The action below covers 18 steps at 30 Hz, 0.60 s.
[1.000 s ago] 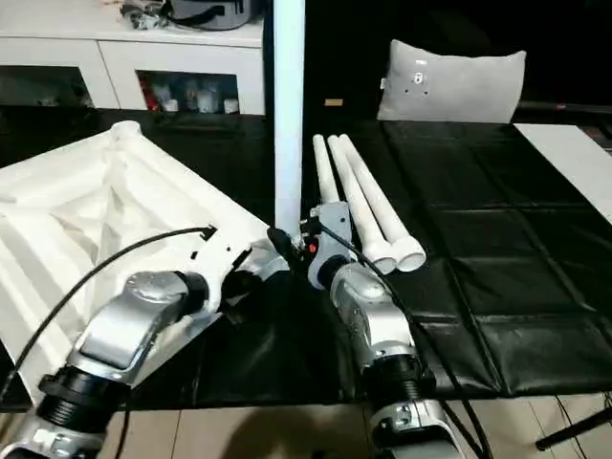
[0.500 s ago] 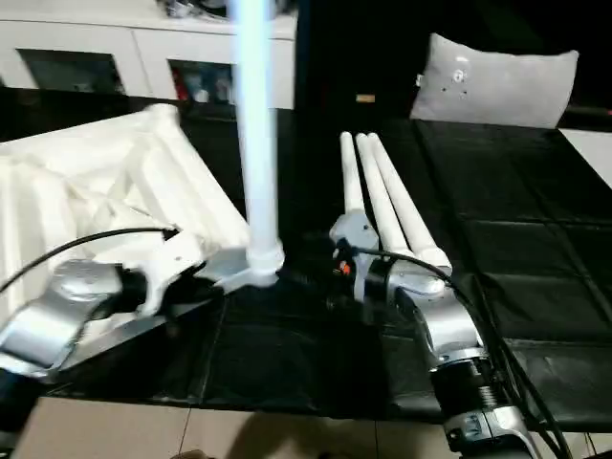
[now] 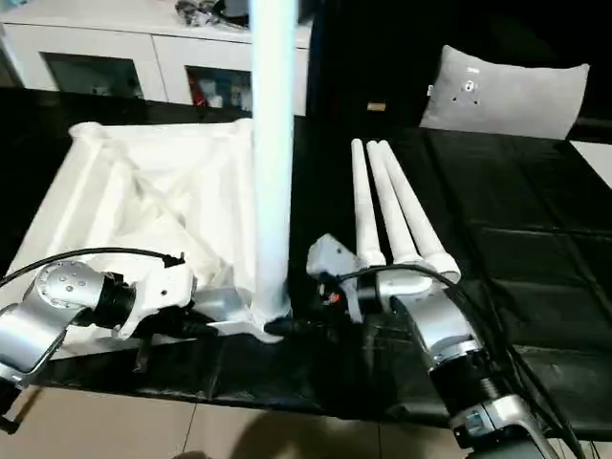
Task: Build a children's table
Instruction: Rotate leg to tighten
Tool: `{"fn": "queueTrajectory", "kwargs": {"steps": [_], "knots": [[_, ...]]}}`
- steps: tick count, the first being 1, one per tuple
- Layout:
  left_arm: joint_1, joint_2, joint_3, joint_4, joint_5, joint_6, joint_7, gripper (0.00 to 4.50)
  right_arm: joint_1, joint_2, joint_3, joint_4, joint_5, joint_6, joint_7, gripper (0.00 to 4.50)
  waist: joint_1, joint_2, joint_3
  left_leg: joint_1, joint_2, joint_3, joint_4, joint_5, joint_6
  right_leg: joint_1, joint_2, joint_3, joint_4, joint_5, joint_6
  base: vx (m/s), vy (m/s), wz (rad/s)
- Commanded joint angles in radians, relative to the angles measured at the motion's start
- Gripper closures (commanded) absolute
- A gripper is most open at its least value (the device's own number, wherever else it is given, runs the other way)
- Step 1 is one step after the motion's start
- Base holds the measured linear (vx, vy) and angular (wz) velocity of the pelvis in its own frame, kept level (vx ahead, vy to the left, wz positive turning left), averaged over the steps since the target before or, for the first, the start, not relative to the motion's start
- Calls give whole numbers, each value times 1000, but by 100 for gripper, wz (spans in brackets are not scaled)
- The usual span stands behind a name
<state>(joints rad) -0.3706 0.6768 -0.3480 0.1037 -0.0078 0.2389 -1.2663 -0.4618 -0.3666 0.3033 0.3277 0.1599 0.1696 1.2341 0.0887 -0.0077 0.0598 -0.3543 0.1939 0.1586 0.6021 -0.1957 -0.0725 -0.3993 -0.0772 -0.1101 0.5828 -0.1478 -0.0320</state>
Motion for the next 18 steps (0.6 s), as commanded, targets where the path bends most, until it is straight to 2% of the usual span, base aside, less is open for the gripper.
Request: {"fn": "queueTrajectory", "kwargs": {"steps": [1,2,4,5,7,8,11,18], "knots": [[-35,12,-12,-7,-8,-38,-27,450,-16,-3,8,12,2,2,11,67,-6,6,-67,9,40,-6,-83,-239,15,49,-74,61,-64,-372,-156,0,0,0],[-36,13,-12,-2,-8,-48,-32,450,-18,2,11,20,1,-6,13,83,-5,8,-68,9,41,-6,-82,-234,14,49,-74,61,-63,-367,-158,0,0,0],[-36,12,-11,-1,-8,-51,-35,450,-18,6,10,23,2,-7,15,88,-6,8,-68,8,41,-6,-82,-233,12,49,-73,61,-62,-355,-165,0,0,0],[-36,11,-11,1,-8,-56,-39,450,-20,13,9,28,3,-5,16,112,-6,7,-69,7,41,-6,-82,-229,12,50,-73,61,-60,-346,-168,0,0,0],[-36,8,-10,3,-9,-61,-45,450,-23,22,7,34,9,3,20,128,-5,8,-70,9,41,-5,-82,-228,12,49,-73,62,-60,-340,-173,0,0,0],[-37,8,-10,5,-9,-63,-46,450,-23,22,7,34,10,8,22,128,-5,7,-68,8,42,-5,-83,-229,11,49,-72,61,-59,-339,-173,0,0,0],[-38,8,-10,9,-10,-68,-46,450,-22,19,10,34,16,18,27,164,-4,10,-68,9,41,-5,-83,-232,10,50,-73,62,-60,-343,-172,0,0,0],[-28,0,-2,2,-14,-48,-30,450,-8,33,7,24,32,36,26,182,-4,5,-69,9,42,-4,-82,-225,10,50,-74,63,-58,-342,-171,0,0,0]]}}
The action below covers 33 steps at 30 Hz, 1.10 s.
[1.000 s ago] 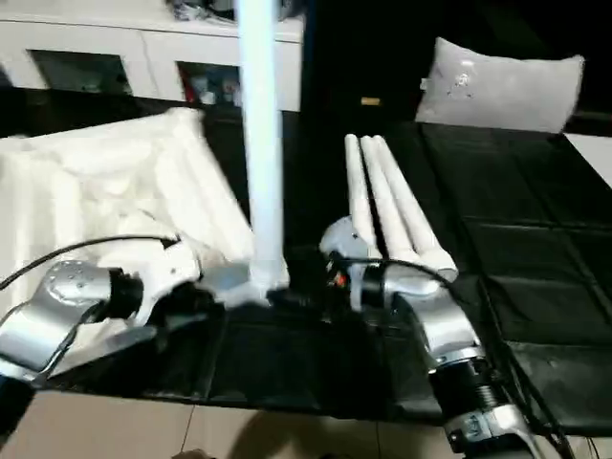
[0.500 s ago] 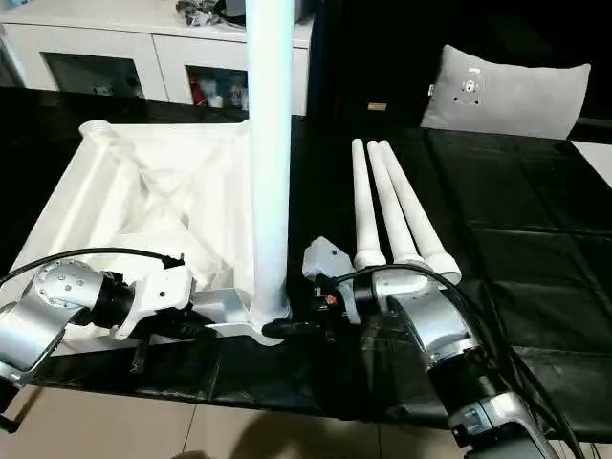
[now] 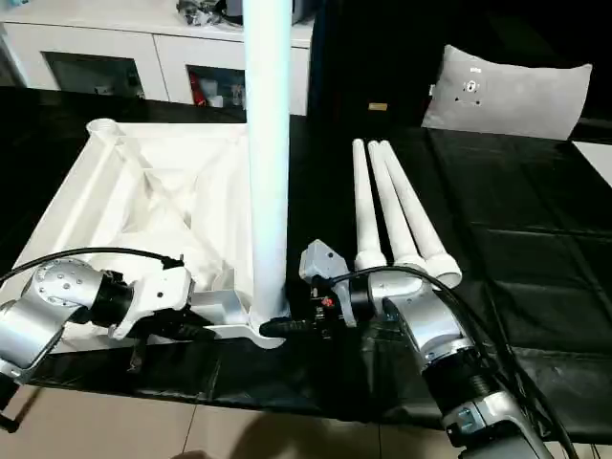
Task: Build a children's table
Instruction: Rotate leg to tighten
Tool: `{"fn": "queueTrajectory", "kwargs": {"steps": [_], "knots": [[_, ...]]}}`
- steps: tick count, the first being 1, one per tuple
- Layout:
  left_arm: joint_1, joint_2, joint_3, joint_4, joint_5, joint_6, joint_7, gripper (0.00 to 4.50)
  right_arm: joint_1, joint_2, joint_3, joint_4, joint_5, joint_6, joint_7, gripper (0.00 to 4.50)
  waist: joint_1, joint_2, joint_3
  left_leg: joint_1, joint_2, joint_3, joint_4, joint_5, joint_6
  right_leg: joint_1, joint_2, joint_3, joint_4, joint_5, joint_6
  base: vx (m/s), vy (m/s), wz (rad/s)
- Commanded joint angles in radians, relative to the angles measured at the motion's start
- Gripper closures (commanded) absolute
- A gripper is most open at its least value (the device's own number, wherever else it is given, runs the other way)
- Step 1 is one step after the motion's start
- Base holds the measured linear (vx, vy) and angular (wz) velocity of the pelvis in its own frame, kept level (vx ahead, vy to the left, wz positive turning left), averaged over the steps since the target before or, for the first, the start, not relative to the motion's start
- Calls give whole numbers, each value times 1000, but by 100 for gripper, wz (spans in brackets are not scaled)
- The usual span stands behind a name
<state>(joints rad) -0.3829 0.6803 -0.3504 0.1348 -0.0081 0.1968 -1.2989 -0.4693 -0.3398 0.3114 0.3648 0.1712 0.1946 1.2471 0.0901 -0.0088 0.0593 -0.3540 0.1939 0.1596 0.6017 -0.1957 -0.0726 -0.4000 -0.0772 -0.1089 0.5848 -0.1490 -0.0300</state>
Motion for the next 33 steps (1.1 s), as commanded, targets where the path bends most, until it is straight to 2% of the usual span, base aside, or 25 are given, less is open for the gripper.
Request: {"fn": "queueTrajectory", "kwargs": {"steps": [1,4,6,8,9,10,11,13,14,15,16,17,19,21,22,23,26,27,28,30,31,33], "knots": [[-12,-7,3,-37,-16,7,10,450,5,10,-3,-18,25,17,12,183,-5,4,-68,8,41,-5,-81,-221,11,51,-74,62,-59,-343,-173,0,0,0],[1,-34,26,-71,-27,84,62,450,25,42,-11,-28,28,59,-46,183,-7,0,-67,9,43,-5,-82,-224,10,50,-75,62,-61,-365,-168,0,0,0],[15,-80,59,-125,-35,205,152,450,46,99,-10,-40,5,110,-166,183,-13,0,-62,6,43,-5,-85,-226,-4,50,-74,63,-59,-384,-163,0,0,0],[21,-113,79,-166,-44,291,205,450,52,143,-20,-43,2,131,-237,187,-20,-5,-58,10,34,-7,-84,-286,-17,45,-74,57,-79,-539,-104,0,0,0],[26,-159,101,-214,-52,391,267,450,48,205,-45,-29,4,148,-331,189,-26,-7,-59,10,34,-7,-84,-287,-21,46,-75,58,-79,-553,-95,0,0,0],[26,-159,101,-214,-52,391,267,450,48,205,-45,-29,4,148,-331,190,-36,0,-57,7,33,-9,-82,-287,-28,43,-76,57,-84,-567,-93,0,0,0],[27,-206,113,-248,-43,459,329,450,39,260,-63,-5,-4,163,-418,190,-48,-7,-60,6,30,-10,-79,-291,-26,45,-76,53,-88,-591,-77,0,0,0],[21,-260,116,-259,-14,506,400,450,27,304,-67,24,-22,165,-491,190,-61,-4,-59,3,25,-11,-76,-284,-18,42,-73,49,-94,-603,-67,0,0,0],[21,-260,116,-259,-14,506,400,450,27,304,-67,24,-22,165,-491,190,-62,-6,-59,6,23,-10,-73,-284,-6,39,-72,48,-100,-614,-60,0,0,0],[8,-334,123,-258,12,553,484,450,12,348,-83,54,-37,173,-577,190,-63,-8,-60,7,22,-8,-71,-282,-1,37,-71,50,-99,-610,-59,0,0,0],[-3,-378,129,-253,22,580,535,450,4,371,-97,69,-46,181,-633,190,-67,-6,-58,10,24,-6,-70,-277,0,32,-69,50,-99,-600,-68,0,0,0],[-8,-397,131,-251,25,590,555,450,1,379,-102,74,-49,185,-653,190,-64,-6,-62,14,22,-6,-68,-270,4,33,-69,48,-101,-585,-72,0,0,0],[-21,-443,139,-237,35,612,609,450,-7,396,-111,89,-57,190,-693,190,-65,-7,-62,5,26,-7,-75,-260,12,38,-65,50,-93,-532,-78,0,0,0],[-47,-492,152,-213,42,629,672,450,-7,403,-107,91,-66,175,-691,190,-61,-5,-65,9,27,-6,-74,-266,16,36,-64,51,-91,-501,-84,0,0,0],[-59,-506,156,-203,44,633,695,450,-6,411,-123,92,-59,172,-698,190,-57,-6,-68,3,27,-5,-75,-241,20,41,-64,54,-85,-456,-91,0,0,0],[-69,-512,158,-198,45,638,709,450,-7,418,-150,91,-49,171,-716,120,-52,1,-70,5,29,-4,-75,-219,24,40,-65,58,-82,-408,-106,0,0,0],[-66,-492,148,-199,52,634,693,450,-15,409,-171,93,-46,165,-731,99,-51,-4,-73,-1,29,-3,-75,-182,32,47,-64,59,-70,-325,-134,0,0,0],[-60,-475,143,-202,58,625,678,450,-17,402,-179,93,-49,157,-737,83,-50,5,-74,0,29,-3,-74,-173,34,47,-63,60,-68,-296,-146,0,0,0],[-59,-473,143,-202,58,624,676,450,-17,402,-179,93,-50,155,-739,74,-49,3,-75,-2,28,-2,-74,-162,36,51,-64,60,-64,-273,-158,0,0,0],[-48,-440,145,-211,54,608,653,450,-21,378,-191,81,-47,131,-738,66,-48,16,-74,-1,28,-3,-75,-162,35,52,-65,60,-63,-258,-168,0,0,0],[-45,-433,145,-214,52,608,647,450,-20,374,-193,76,-45,129,-734,66,-50,10,-75,-2,28,-2,-75,-165,34,53,-63,60,-63,-253,-171,0,0,0],[-35,-404,138,-218,50,590,624,450,-7,351,-195,43,-43,127,-704,40,-50,11,-74,-1,30,-3,-76,-168,31,53,-63,60,-62,-255,-175,0,0,0]]}}
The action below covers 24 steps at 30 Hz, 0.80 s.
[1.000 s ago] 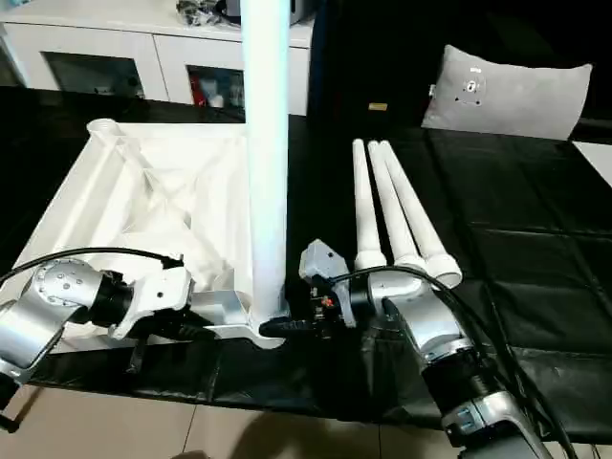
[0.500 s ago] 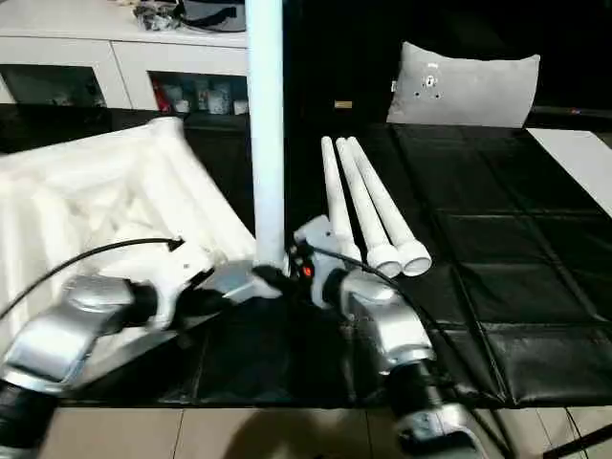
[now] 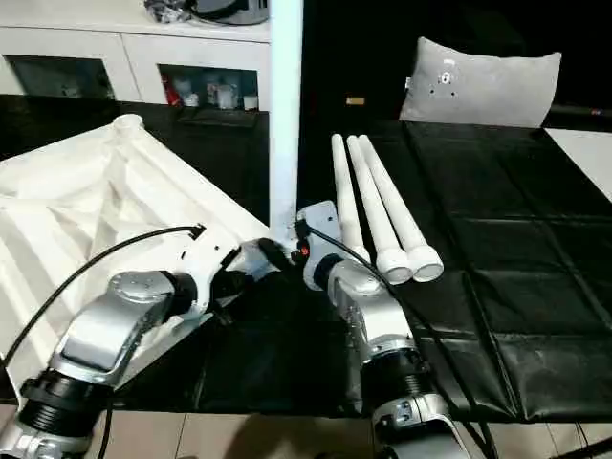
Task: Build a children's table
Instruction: Rotate leg to tighten
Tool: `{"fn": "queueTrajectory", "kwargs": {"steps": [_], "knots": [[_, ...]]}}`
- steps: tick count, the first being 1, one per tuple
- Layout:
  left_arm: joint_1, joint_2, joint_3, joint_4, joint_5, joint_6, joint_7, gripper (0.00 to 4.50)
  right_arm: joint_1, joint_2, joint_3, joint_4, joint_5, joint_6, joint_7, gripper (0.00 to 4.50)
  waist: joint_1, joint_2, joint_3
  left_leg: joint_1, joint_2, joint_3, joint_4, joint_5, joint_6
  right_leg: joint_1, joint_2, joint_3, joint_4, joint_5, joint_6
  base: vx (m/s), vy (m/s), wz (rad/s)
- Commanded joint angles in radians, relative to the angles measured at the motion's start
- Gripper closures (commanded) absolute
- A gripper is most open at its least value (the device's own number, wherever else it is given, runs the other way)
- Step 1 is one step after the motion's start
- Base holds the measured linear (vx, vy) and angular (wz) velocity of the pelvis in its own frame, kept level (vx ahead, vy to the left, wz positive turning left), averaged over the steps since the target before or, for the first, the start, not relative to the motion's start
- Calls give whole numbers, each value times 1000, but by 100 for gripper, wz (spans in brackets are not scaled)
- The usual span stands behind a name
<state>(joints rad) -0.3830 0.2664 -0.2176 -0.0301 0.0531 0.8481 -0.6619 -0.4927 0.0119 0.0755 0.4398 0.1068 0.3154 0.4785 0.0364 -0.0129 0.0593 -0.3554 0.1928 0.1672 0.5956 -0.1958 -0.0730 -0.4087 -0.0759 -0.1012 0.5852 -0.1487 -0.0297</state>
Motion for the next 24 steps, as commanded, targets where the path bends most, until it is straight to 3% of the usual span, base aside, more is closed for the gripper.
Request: {"fn": "queueTrajectory", "kwargs": {"steps": [1,2,5,6,7,8,12,15,24], "knots": [[-30,25,2,-53,-13,-74,-25,450,24,-14,40,-52,21,3,84,30,5,16,-73,1,31,-10,-70,-177,32,62,-65,52,-63,-263,-173,0,0,0],[-22,48,-2,-55,-23,-95,-53,450,34,-35,38,-75,19,2,103,18,5,10,-71,0,32,-10,-71,-184,33,62,-64,53,-65,-270,-169,0,0,0],[-7,93,-10,-59,-39,-135,-112,450,48,-86,38,-112,22,-5,156,8,6,14,-71,2,32,-10,-71,-186,31,62,-65,54,-64,-280,-167,0,0,0],[9,145,-21,-55,-51,-194,-181,450,59,-144,50,-135,22,-39,230,8,7,11,-70,1,32,-10,-71,-192,31,62,-65,53,-66,-294,-163,0,0,0],[9,145,-21,-55,-51,-194,-181,450,59,-144,50,-135,22,-39,230,8,10,10,-70,2,32,-12,-72,-199,35,63,-67,52,-68,-305,-159,0,0,0],[18,186,-30,-43,-55,-250,-233,450,66,-198,70,-154,24,-65,309,8,12,13,-68,6,33,-9,-71,-207,34,58,-65,54,-67,-315,-157,0,0,0],[23,244,-38,-14,-68,-318,-311,450,72,-260,103,-176,25,-96,408,8,23,14,-67,11,35,-7,-72,-219,33,54,-64,56,-69,-330,-155,0,0,0],[21,307,-68,25,-85,-445,-430,450,68,-333,164,-171,-3,-153,540,8,30,14,-68,10,35,-10,-72,-221,37,54,-65,55,-68,-316,-166,0,0,0],[2,385,-130,95,-57,-591,-554,450,39,-373,202,-133,15,-171,666,8,45,10,-67,12,39,-8,-76,-234,20,56,-70,60,-62,-327,-171,0,0,0]]}}
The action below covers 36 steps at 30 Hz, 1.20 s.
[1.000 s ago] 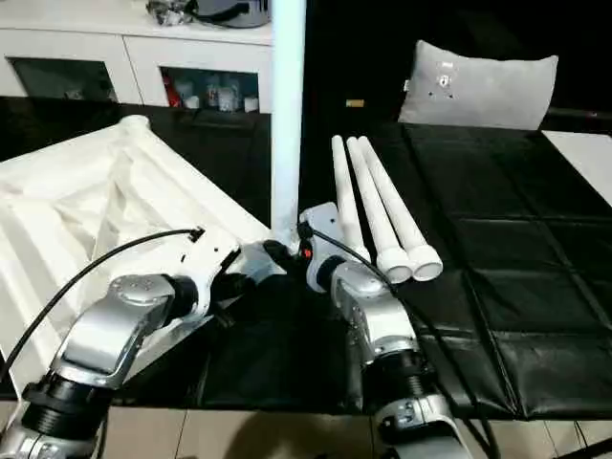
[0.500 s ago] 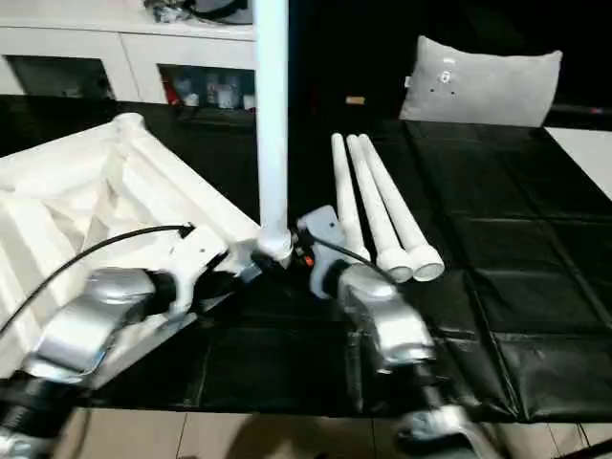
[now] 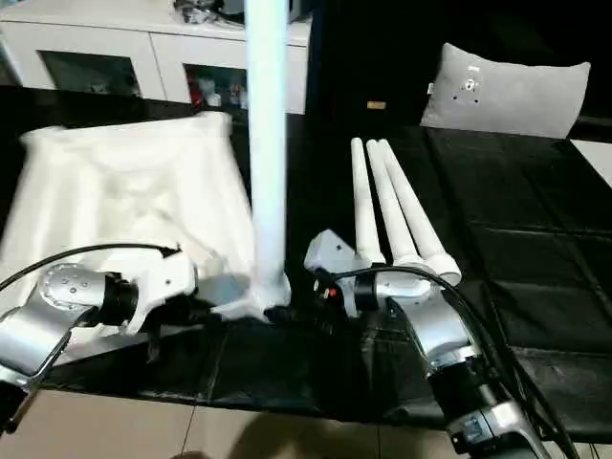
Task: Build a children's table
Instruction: Rotate leg to tighten
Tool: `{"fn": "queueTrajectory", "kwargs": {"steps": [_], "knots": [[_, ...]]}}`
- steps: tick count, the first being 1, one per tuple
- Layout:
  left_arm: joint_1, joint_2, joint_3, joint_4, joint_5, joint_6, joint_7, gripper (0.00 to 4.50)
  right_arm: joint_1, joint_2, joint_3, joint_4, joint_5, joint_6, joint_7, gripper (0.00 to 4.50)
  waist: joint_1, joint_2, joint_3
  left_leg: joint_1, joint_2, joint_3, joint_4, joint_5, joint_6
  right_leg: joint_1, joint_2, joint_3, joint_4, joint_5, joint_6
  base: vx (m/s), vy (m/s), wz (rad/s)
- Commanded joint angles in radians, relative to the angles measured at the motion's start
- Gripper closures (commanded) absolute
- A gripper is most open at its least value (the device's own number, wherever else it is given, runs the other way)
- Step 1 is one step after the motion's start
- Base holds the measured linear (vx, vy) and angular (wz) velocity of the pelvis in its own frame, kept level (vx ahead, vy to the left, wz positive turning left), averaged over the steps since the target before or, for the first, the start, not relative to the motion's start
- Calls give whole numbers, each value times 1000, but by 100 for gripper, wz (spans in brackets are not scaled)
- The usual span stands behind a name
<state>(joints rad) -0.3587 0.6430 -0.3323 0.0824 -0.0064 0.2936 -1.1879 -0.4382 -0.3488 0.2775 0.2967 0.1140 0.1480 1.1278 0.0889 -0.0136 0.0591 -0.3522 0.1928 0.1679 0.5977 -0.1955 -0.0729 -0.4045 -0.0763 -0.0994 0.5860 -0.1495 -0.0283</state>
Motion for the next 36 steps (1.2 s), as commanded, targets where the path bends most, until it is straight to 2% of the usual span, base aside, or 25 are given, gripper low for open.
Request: {"fn": "queueTrajectory", "kwargs": {"steps": [1,2,4,7,9,10,11,21,25,33,34,36], "knots": [[-25,19,-23,-10,7,-55,-46,450,-23,-14,6,20,15,4,38,23,-8,9,-67,8,39,-10,-78,-234,17,54,-71,58,-62,-331,-172,0,0,0],[-27,24,-26,-5,9,-65,-55,450,-27,-15,10,26,20,8,52,43,-9,7,-67,7,39,-10,-79,-233,19,55,-70,58,-62,-334,-170,0,0,0],[-29,29,-29,0,13,-74,-61,450,-30,-16,13,31,26,16,67,46,-9,8,-67,8,40,-9,-78,-226,17,53,-70,59,-62,-331,-172,0,0,0],[-38,36,-34,28,14,-109,-83,450,-37,-26,23,38,39,22,117,82,-8,5,-67,7,38,-8,-76,-231,19,53,-70,58,-64,-360,-164,0,0,0],[-39,38,-33,36,14,-118,-88,450,-37,-29,26,36,42,29,130,102,-7,6,-67,8,39,-8,-76,-233,19,53,-70,58,-65,-376,-159,0,0,0],[-41,41,-33,43,12,-127,-91,450,-37,-31,28,36,43,32,136,102,-7,6,-66,8,39,-8,-76,-233,18,52,-70,58,-66,-382,-156,0,0,0],[-42,44,-34,48,11,-133,-94,450,-37,-31,29,36,44,33,139,126,-6,6,-67,9,39,-8,-76,-231,17,51,-70,58,-65,-380,-156,0,0,0],[-51,46,-36,79,14,-173,-113,450,-40,-18,32,54,48,31,153,196,-6,3,-66,7,39,-9,-76,-243,12,50,-71,58,-66,-406,-147,0,0,0],[-45,44,-35,80,13,-177,-111,450,-22,-16,38,37,56,40,150,230,-7,0,-63,10,37,-10,-76,-262,10,47,-72,56,-75,-480,-122,0,0,0],[-32,40,-31,72,7,-170,-106,450,12,-10,44,7,53,41,132,261,-7,2,-64,10,37,-11,-76,-272,7,45,-71,55,-76,-483,-116,0,0,0],[-32,41,-31,73,7,-171,-106,450,9,-3,36,10,58,59,118,236,-6,5,-64,11,37,-12,-77,-272,7,45,-72,55,-77,-491,-114,0,0,0],[-33,42,-31,76,10,-174,-103,450,4,4,28,12,70,85,115,219,-9,3,-63,10,36,-13,-77,-281,5,45,-71,53,-79,-508,-109,0,0,0]]}}
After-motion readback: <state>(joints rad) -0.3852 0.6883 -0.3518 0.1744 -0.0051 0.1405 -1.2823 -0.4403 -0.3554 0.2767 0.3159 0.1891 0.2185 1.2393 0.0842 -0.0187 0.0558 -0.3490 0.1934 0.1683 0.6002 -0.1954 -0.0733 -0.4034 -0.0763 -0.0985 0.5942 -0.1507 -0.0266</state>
